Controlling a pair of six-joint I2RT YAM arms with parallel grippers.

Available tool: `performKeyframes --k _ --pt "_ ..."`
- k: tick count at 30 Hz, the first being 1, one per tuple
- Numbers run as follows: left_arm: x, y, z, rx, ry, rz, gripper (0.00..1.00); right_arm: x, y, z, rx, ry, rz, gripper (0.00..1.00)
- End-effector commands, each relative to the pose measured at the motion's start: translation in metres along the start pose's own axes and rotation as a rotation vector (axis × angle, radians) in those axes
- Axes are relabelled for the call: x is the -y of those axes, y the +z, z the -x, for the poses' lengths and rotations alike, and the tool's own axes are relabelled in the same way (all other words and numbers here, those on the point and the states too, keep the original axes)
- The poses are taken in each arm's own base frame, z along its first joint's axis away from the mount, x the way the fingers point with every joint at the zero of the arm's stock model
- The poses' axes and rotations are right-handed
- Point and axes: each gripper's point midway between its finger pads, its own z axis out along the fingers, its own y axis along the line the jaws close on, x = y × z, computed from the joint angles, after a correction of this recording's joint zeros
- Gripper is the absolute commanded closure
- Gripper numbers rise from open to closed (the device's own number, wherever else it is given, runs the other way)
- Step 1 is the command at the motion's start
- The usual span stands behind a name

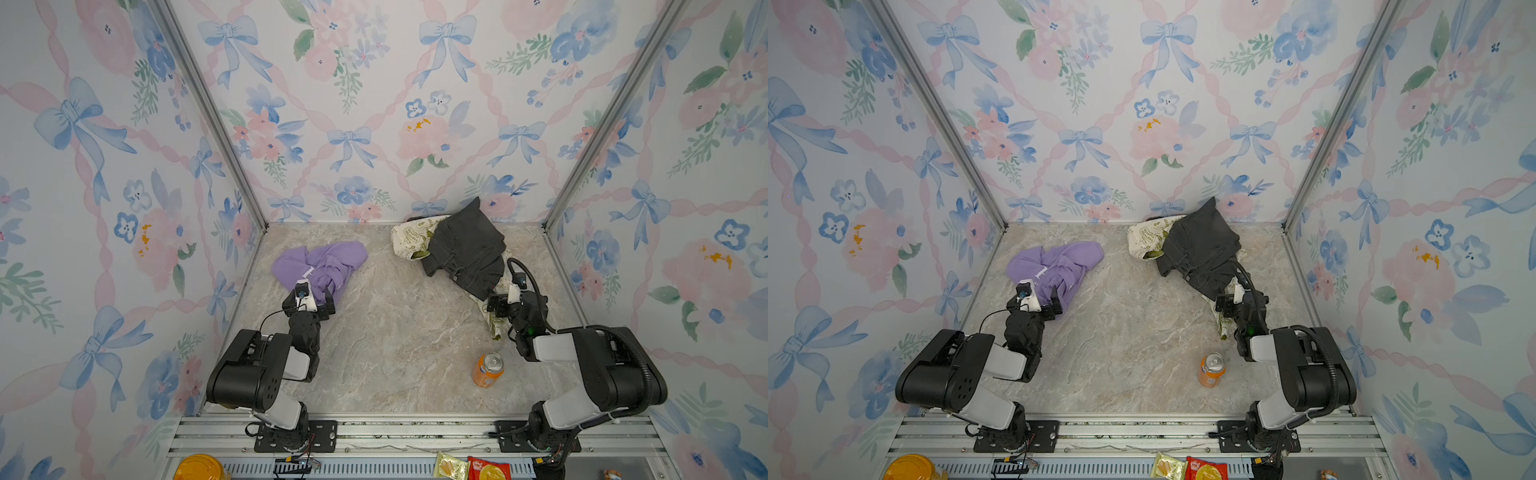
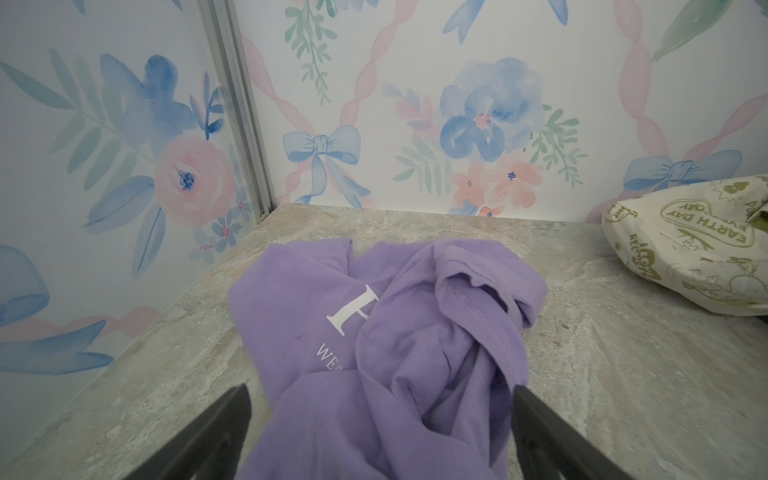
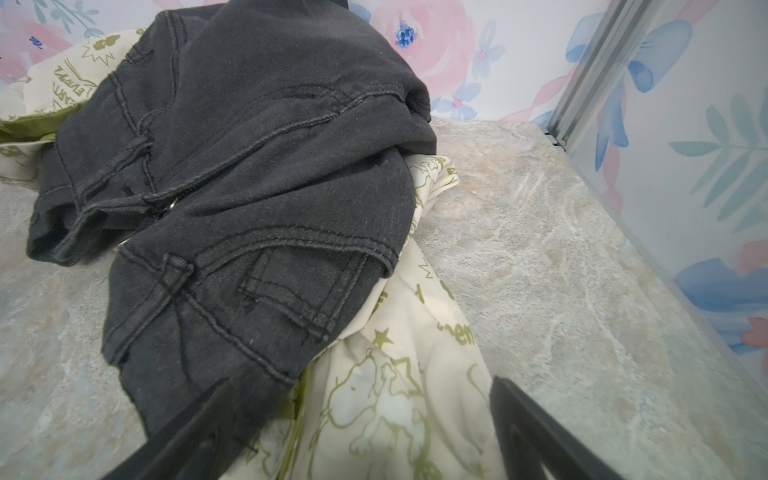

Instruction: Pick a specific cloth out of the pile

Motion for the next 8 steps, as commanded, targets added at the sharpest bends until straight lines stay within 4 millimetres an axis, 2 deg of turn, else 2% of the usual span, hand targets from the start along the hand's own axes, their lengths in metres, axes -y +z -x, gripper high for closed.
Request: performKeyframes --k 1,8 --pt "-0.0006 0.0014 0.0004 0.000 0.008 0.008 0.02 0.0051 0.0023 0.0109 0.021 0.010 -0.019 0.03" --pt "-0.0006 0.0011 0.0012 0.002 0.005 0.002 0.02 0.0055 0.0023 0.0108 0.021 0.010 -0.019 0.03"
